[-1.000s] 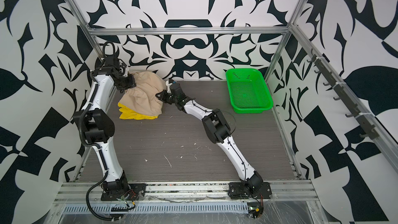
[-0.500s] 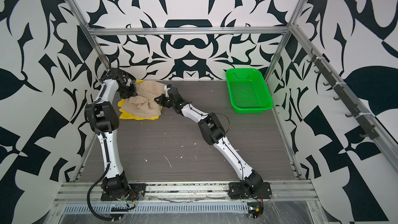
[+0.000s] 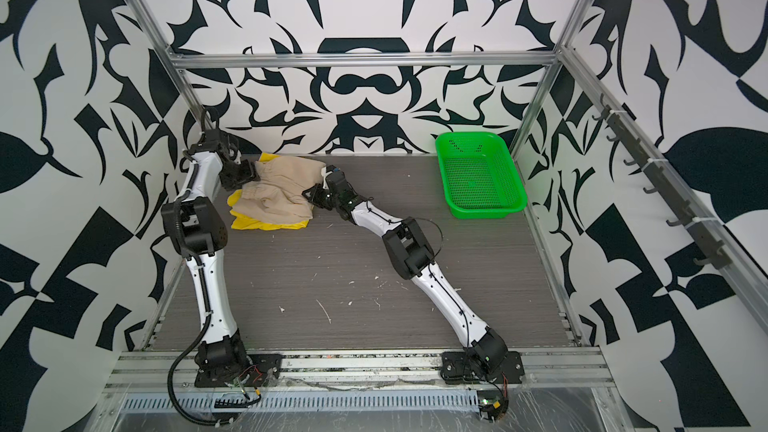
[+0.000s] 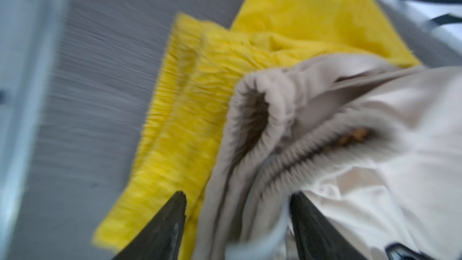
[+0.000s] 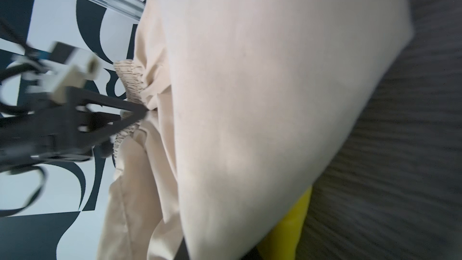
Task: Fold and stack the shorts
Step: 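Lower the beige shorts onto the yellow shorts with both grippers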
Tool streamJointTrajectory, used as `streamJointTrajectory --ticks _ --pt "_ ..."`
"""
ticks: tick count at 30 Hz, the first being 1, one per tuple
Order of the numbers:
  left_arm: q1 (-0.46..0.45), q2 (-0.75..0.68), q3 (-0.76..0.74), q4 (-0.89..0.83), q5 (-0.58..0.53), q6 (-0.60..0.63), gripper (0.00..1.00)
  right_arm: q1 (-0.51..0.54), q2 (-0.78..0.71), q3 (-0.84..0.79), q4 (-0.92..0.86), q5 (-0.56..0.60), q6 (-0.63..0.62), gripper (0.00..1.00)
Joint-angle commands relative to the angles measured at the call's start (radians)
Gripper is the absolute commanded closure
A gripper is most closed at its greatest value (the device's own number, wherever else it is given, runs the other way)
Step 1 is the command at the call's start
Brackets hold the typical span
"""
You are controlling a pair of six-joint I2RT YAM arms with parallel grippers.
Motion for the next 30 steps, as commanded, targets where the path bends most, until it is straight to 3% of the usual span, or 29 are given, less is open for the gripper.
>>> streamJointTrajectory --ticks 1,5,7,11,18,20,30 --pt "0.004 -0.218 -0.048 0.032 -0.028 -0.017 0.31 -0.009 -0.070 0.010 -0.004 0.023 -0.013 0.83" --pt "-0.024 -0.326 -0.155 0.106 0.002 -0.007 0.32 -0.008 -0.072 0.010 -0.002 0.020 -0.012 0.84" --pt "-0.032 -0.334 -0.182 0.131 0.117 -0.014 0.34 -0.008 -0.071 0.010 -0.002 0.020 -0.013 0.84" --pt "-0.061 -0.273 -0.197 0.158 0.288 -0.035 0.38 -0.007 -0.067 0.012 0.003 0.018 -0.008 0.84" --pt "-0.081 -0.106 -0.206 0.145 0.424 -0.069 0.40 -0.008 -0.055 0.019 0.000 0.015 -0.004 0.84" --pt "-0.081 -0.087 -0.222 0.131 0.403 -0.065 0.40 -0.008 -0.056 0.019 -0.004 0.017 -0.004 0.84" --pt "-0.028 -0.127 -0.323 0.033 0.017 0.005 0.37 -0.007 -0.070 0.009 -0.075 0.058 -0.030 0.86"
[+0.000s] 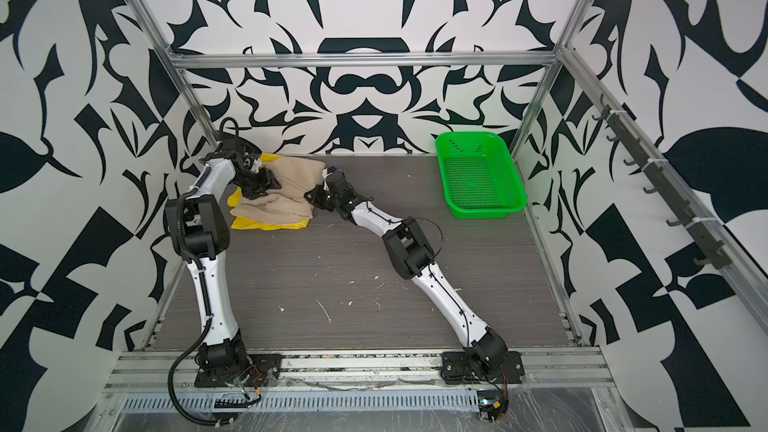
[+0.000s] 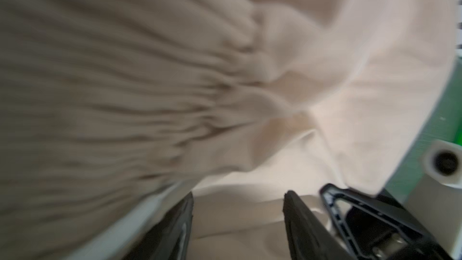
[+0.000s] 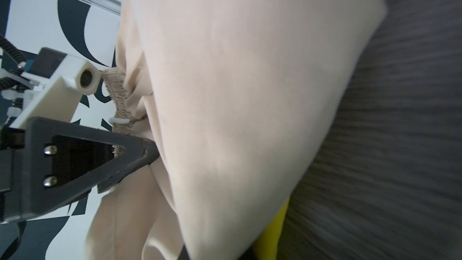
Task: Fold and stack the shorts
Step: 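Lower the beige shorts onto the yellow shorts with both grippers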
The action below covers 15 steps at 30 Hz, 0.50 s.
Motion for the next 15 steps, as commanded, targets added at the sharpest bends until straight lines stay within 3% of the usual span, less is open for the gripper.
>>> streamJointTrajectory --ticks 1,4,10,15 --pt "0.039 -0.064 -0.030 -0.081 -0.205 0.037 0.37 -0.007 -0.070 0.010 -0.032 0.043 -0.023 0.86" --pt "0.042 -0.096 -0.014 -0.093 -0.206 0.040 0.33 -0.007 -0.068 0.013 -0.033 0.043 -0.021 0.87" --pt "0.030 -0.202 -0.019 -0.012 0.037 -0.020 0.30 -0.007 -0.093 0.013 -0.035 0.045 -0.034 0.84" --pt "0.008 -0.237 -0.020 0.054 0.067 -0.043 0.29 -0.006 -0.203 -0.082 -0.037 0.060 -0.086 0.55"
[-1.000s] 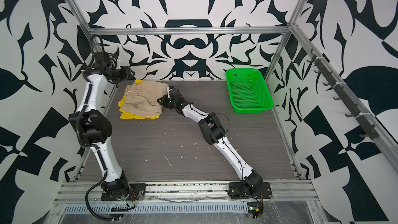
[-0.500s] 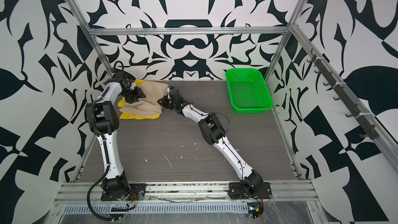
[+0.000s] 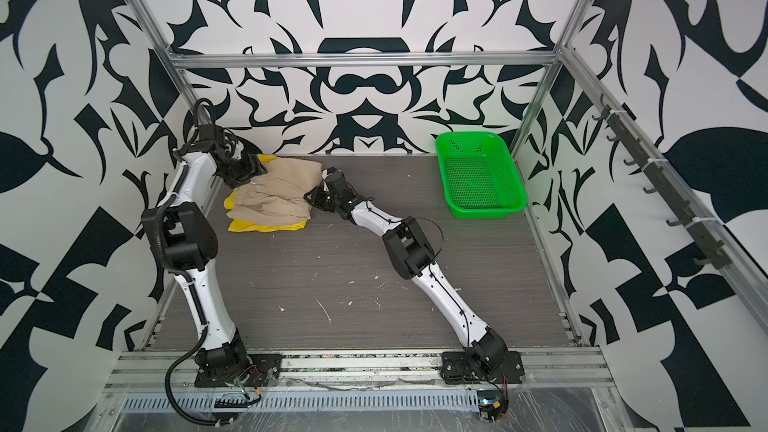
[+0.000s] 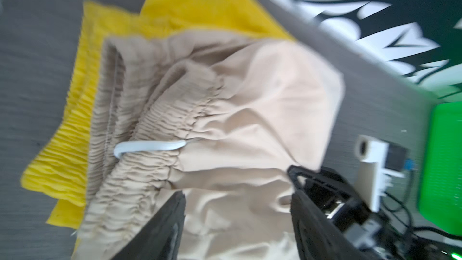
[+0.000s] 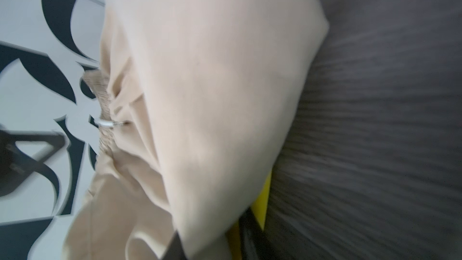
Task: Fold and stack the shorts
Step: 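Lower the beige shorts onto the yellow shorts with both grippers, then open both grippers and lift them off the stacked shorts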
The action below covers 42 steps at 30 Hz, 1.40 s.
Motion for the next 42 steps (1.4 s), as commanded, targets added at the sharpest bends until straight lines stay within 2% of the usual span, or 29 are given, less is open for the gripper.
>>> streamJointTrajectory --ticks 1,8,12,15,16,20,25,29,31,34,36,38,42 --pt "-0.014 -0.026 -0.007 0.034 0.044 -0.027 0.29 -0.009 -0.187 -0.067 0.004 0.045 -0.068 0.50" --pt "-0.013 0.144 0.004 0.033 -0.025 -0.014 0.29 -0.022 -0.434 -0.325 0.008 0.113 -0.185 0.23" --pt "-0.013 0.243 0.036 0.030 -0.020 -0.021 0.29 -0.030 -0.552 -0.433 -0.017 0.140 -0.253 0.17" --pt "-0.017 0.260 0.038 0.033 -0.004 -0.034 0.28 -0.035 -0.627 -0.495 -0.050 0.158 -0.301 0.07" --pt "-0.018 0.251 0.035 0.033 -0.004 -0.033 0.27 -0.037 -0.652 -0.512 -0.064 0.168 -0.314 0.01" --pt "-0.024 0.155 0.028 0.067 -0.013 -0.034 0.23 -0.054 -0.769 -0.599 -0.112 0.222 -0.363 0.00" --pt "-0.039 -0.101 -0.045 0.123 -0.067 -0.039 0.19 -0.084 -0.941 -0.703 -0.223 0.346 -0.495 0.00" --pt "-0.055 -0.392 -0.321 0.335 -0.147 -0.061 0.14 -0.136 -1.126 -0.887 -0.210 0.449 -0.648 0.00" --pt "-0.068 -0.537 -0.512 0.471 -0.190 -0.078 0.01 -0.172 -1.231 -1.014 -0.156 0.487 -0.731 0.00" --pt "-0.103 -0.736 -0.785 0.630 -0.297 -0.077 0.01 -0.248 -1.381 -1.204 -0.080 0.512 -0.846 0.00" --pt "-0.128 -0.867 -0.983 0.745 -0.369 -0.066 0.01 -0.325 -1.470 -1.329 -0.038 0.508 -0.890 0.00" --pt "-0.148 -0.982 -1.180 0.892 -0.421 -0.043 0.00 -0.415 -1.537 -1.435 -0.004 0.449 -0.907 0.00" --pt "-0.165 -1.119 -1.486 1.133 -0.522 -0.029 0.01 -0.572 -1.612 -1.673 0.153 0.361 -0.950 0.00"
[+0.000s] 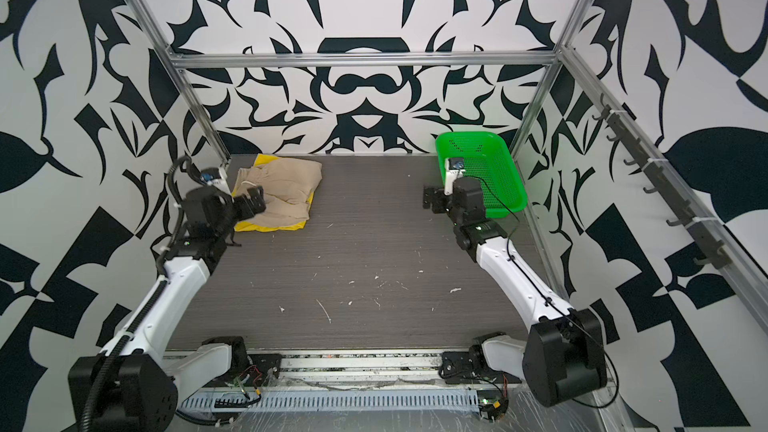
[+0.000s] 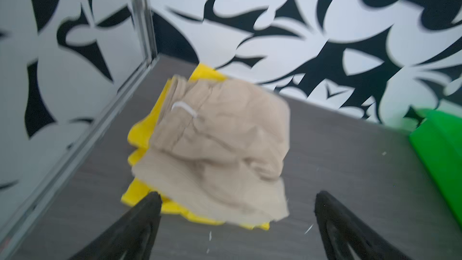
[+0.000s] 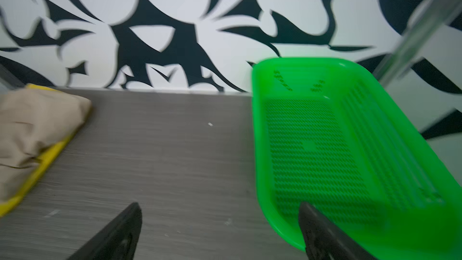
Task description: Fold and stack the shorts
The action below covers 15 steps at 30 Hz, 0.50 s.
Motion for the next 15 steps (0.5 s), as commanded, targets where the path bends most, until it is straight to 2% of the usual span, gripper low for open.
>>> streamJointTrajectory --ticks 1,4,7,13,15 --pt "-0.012 -0.065 -0.175 0.265 -0.147 0.025 0.01 -0.077 -0.036 -0.150 0.165 -0.058 -0.097 0.00" --pt "-0.012 -0.059 -0.293 0.380 -0.204 0.045 0.00 -0.123 -0.046 -0.267 0.237 -0.035 -0.118 0.00" --pt "-0.012 0.028 -0.361 0.525 -0.238 0.070 0.01 -0.152 -0.030 -0.341 0.291 -0.011 -0.117 0.00" --pt "-0.026 0.322 -0.416 0.916 -0.269 0.183 0.01 -0.192 0.116 -0.460 0.575 -0.033 -0.112 0.00" --pt "-0.009 0.462 -0.402 1.017 -0.280 0.158 0.01 -0.195 0.144 -0.414 0.506 -0.049 -0.121 0.00"
